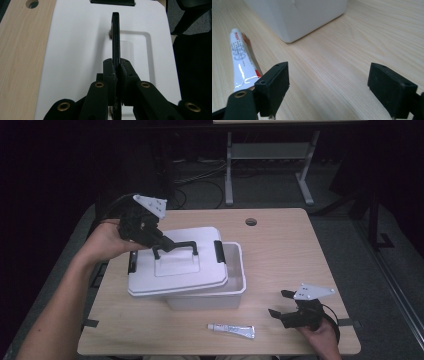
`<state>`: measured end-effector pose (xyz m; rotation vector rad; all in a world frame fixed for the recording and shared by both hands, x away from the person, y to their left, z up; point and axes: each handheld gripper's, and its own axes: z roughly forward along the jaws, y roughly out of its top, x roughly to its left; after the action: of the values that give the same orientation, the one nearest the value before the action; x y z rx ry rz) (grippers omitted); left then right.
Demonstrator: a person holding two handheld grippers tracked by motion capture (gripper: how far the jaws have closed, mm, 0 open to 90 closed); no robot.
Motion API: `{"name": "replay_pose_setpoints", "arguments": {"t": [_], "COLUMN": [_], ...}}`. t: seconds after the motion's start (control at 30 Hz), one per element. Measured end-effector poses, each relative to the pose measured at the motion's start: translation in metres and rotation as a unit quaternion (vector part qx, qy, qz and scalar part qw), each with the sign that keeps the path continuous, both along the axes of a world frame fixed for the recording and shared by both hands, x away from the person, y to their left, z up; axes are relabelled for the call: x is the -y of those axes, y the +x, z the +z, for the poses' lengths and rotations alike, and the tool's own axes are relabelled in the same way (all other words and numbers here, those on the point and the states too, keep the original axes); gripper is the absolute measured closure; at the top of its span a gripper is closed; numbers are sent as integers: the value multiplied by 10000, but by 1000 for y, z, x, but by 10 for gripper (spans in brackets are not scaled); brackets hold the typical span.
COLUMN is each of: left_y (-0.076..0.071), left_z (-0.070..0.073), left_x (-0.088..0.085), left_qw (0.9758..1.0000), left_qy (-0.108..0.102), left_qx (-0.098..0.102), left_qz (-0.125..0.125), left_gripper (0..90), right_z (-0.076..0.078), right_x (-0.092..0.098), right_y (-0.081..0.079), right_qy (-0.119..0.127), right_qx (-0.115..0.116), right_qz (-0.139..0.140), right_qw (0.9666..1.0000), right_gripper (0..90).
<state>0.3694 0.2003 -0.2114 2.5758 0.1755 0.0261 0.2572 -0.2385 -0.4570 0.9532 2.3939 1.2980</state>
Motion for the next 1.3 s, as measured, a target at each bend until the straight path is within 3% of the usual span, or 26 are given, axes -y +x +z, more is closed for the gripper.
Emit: {"name": "replay_pose_setpoints", "arguments": {"t": [0.53, 1.0, 1.3], "left_y": [-28, -49, -64], "left_z": [-2, -8, -10], "left_x": [-69, -125, -154], "left_qw": [9985, 9945, 9913], "left_qy": [-258, -436, -433], "left_qx": [99, 162, 185], "left_qz": [480, 942, 1232], "left_gripper": [843, 843, 843], "right_z": [-2, -1, -1], "right_x": [-6, -3, -6], "right_y": [-3, -9, -10], "right_qy": [-181, -232, -307], "right_qx": [-14, 32, 67], "right_qz": [-1, -126, -71], "right_qw": [9998, 9996, 9995], "right_gripper": [171, 170, 170]}}
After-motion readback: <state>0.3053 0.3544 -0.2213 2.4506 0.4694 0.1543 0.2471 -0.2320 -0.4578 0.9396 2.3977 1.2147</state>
